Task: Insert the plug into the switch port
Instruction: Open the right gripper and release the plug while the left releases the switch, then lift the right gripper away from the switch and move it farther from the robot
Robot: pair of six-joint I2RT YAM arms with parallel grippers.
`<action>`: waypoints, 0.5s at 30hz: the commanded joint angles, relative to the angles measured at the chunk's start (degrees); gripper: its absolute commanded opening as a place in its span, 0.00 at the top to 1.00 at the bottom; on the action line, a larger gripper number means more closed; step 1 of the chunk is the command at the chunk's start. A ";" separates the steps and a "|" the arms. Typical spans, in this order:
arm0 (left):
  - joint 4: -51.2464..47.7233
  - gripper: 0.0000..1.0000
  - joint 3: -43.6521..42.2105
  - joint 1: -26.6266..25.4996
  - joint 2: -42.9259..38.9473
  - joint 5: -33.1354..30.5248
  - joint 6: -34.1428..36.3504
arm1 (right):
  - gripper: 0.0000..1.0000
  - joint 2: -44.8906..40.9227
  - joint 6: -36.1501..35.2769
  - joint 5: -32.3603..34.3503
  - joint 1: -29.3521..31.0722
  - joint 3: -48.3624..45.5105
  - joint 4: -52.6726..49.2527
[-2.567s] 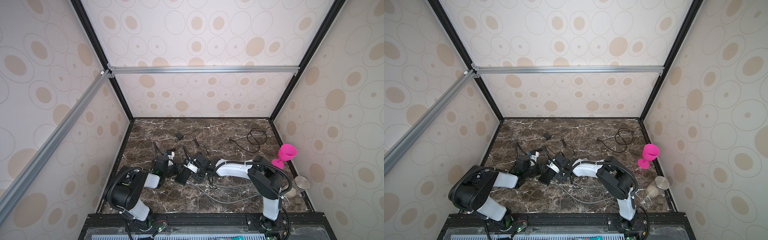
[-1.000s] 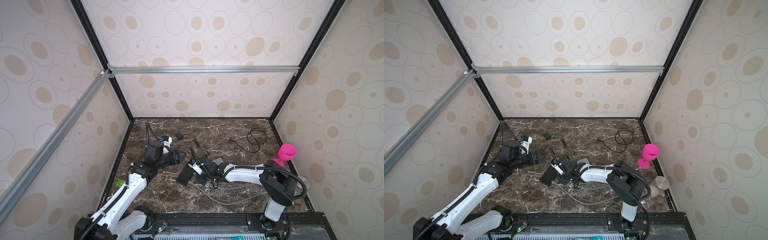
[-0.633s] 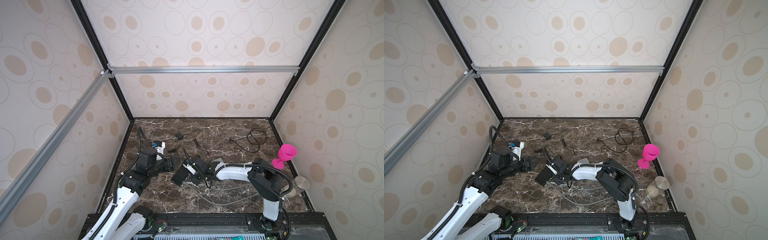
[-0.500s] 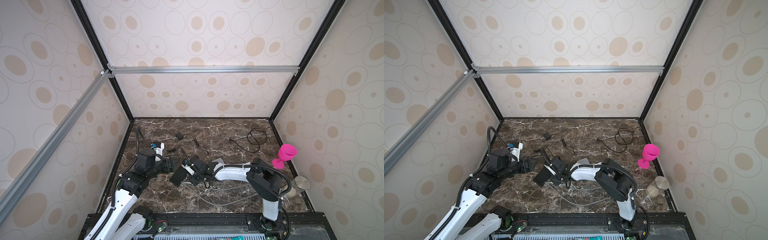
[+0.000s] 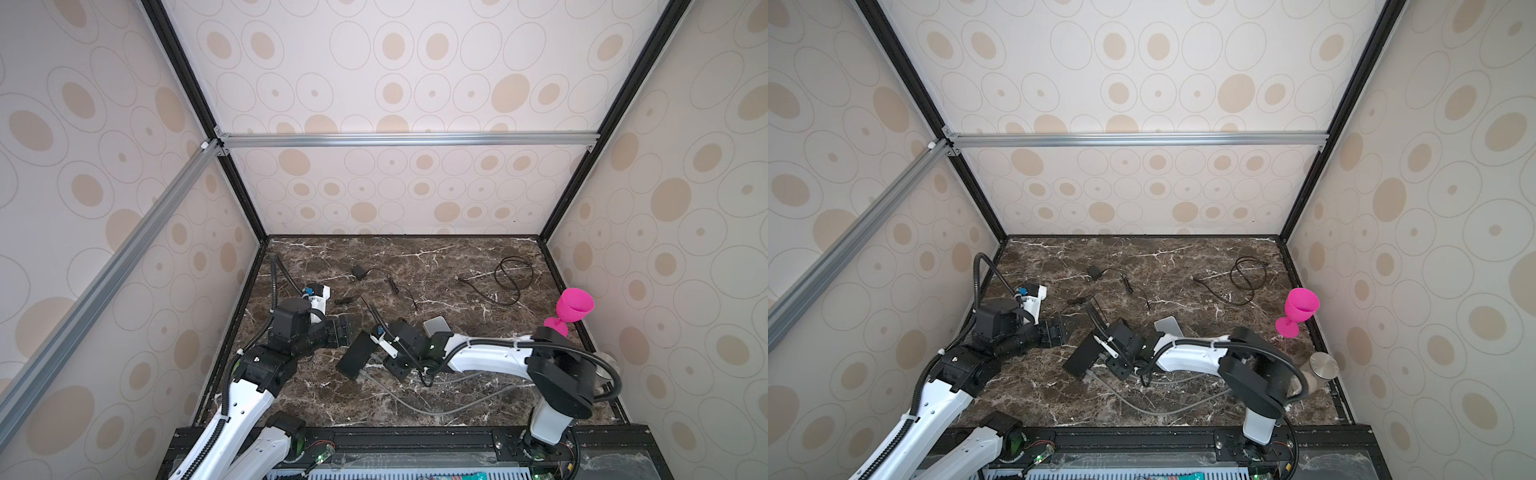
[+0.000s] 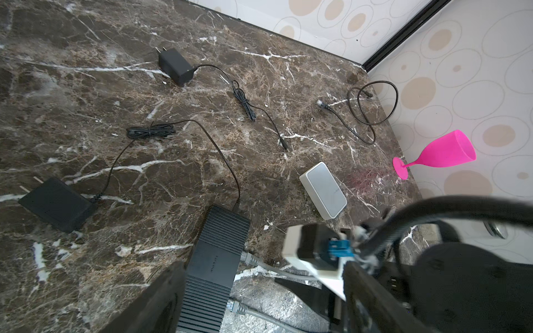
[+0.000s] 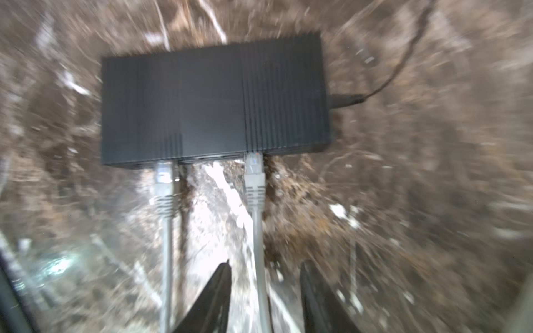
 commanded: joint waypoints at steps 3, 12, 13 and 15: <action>-0.65 0.12 0.42 0.23 0.06 -0.25 0.85 | 0.52 -15.33 1.86 4.09 0.07 -6.63 -2.17; 1.10 0.12 -0.24 0.94 -3.37 -0.39 0.21 | 0.49 -34.17 7.93 9.67 -0.22 -12.43 -7.29; 1.23 0.12 -0.29 1.21 -3.73 -0.19 0.21 | 0.49 -35.47 8.00 10.53 -0.23 -11.96 -9.06; 1.48 0.12 -0.45 1.89 -4.12 0.17 0.34 | 0.50 -38.03 8.69 11.90 -0.38 -11.90 -11.05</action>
